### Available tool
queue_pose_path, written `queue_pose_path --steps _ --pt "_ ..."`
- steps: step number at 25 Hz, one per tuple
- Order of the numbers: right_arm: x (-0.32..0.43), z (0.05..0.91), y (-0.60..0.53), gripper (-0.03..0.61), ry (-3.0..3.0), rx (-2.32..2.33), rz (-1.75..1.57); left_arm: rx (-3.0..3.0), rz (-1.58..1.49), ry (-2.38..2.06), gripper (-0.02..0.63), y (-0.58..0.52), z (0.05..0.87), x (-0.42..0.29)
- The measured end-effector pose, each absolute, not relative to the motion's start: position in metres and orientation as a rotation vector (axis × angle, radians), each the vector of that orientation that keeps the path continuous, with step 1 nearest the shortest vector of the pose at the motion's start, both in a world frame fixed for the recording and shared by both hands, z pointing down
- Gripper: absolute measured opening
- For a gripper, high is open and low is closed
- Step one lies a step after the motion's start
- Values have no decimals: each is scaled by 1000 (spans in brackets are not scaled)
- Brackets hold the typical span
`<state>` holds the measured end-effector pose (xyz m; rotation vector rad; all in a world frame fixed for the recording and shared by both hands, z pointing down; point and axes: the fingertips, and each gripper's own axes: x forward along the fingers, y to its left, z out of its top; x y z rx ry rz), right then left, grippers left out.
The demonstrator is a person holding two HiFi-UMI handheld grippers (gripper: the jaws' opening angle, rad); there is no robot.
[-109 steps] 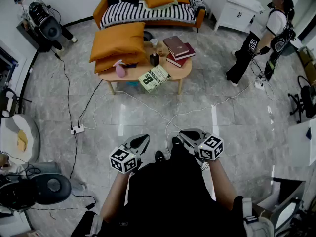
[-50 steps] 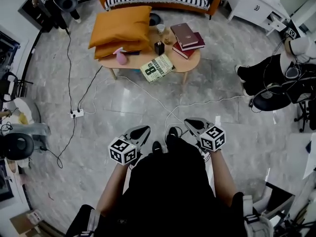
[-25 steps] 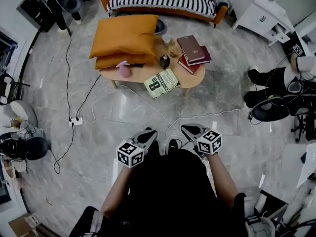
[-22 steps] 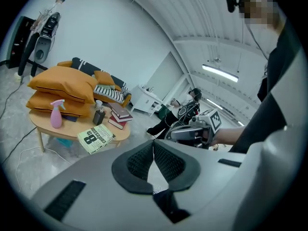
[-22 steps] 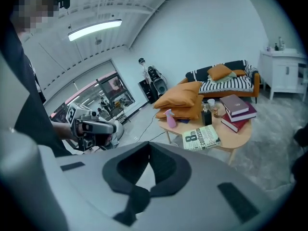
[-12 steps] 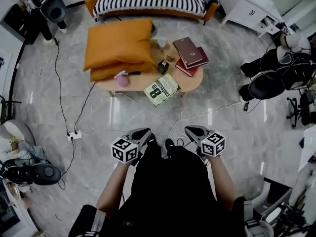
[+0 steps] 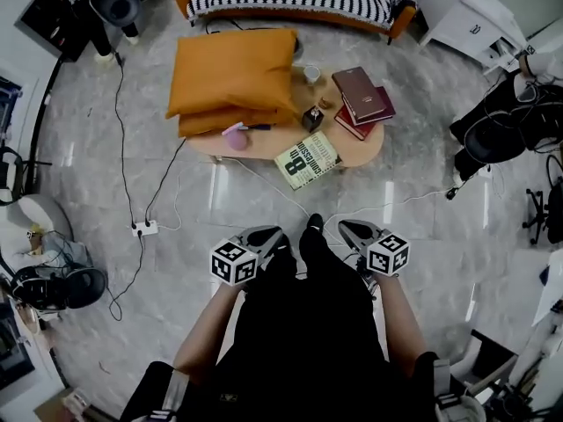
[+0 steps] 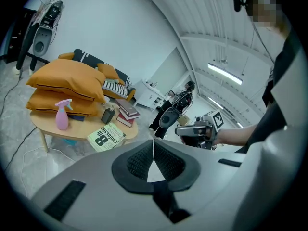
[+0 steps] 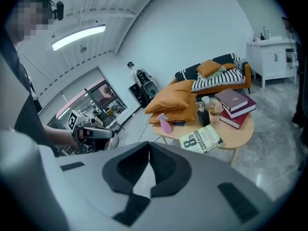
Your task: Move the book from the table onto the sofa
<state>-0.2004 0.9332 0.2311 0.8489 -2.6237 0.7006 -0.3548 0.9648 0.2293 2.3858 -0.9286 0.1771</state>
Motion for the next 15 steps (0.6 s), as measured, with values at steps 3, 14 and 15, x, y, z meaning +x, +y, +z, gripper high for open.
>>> queue_pose_path --steps 3,14,15 --pt "-198 235 915 9 -2637 841 742 2359 209 -947 12 960 232 -356" --pt "-173 308 863 9 -2588 636 1006 2207 450 -1089 12 908 282 -340" --pt "-169 314 861 9 -2573 620 1020 2209 473 -1078 12 904 282 -333"
